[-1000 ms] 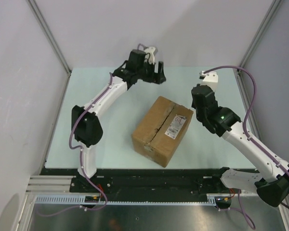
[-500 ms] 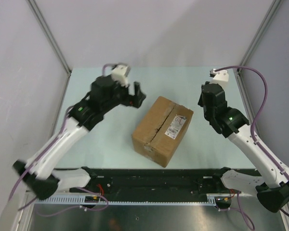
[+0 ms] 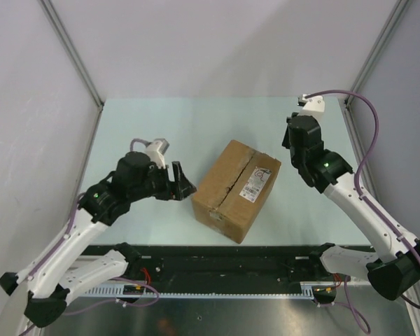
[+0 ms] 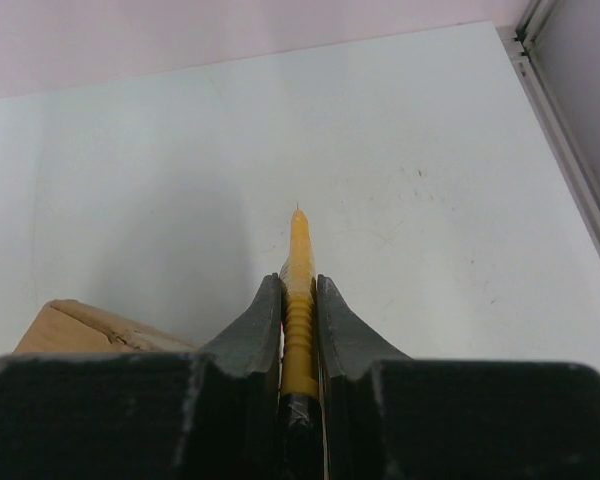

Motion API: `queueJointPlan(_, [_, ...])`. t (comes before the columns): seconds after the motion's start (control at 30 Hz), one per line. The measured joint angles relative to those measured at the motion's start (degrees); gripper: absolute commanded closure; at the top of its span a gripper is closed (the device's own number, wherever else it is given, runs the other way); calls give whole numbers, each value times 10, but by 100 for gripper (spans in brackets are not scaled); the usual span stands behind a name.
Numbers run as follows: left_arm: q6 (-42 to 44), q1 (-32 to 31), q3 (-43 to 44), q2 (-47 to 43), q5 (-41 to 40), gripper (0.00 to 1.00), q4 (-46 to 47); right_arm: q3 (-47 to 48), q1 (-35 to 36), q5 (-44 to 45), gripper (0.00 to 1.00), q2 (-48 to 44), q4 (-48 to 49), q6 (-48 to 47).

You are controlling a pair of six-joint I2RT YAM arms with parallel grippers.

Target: Unpack the express box

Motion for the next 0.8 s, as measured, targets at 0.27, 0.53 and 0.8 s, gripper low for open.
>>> queueJointPlan(0.27, [-40, 0, -22, 52, 91, 22, -35, 0, -11, -4, 100, 5, 9, -3])
queueJointPlan(0.53, [-38, 0, -40, 75, 153, 66, -40, 0, -24, -4, 100, 5, 9, -2])
queueJointPlan(0.8, [-17, 2, -50, 118, 161, 73, -33, -8, -35, -4, 100, 3, 2, -2])
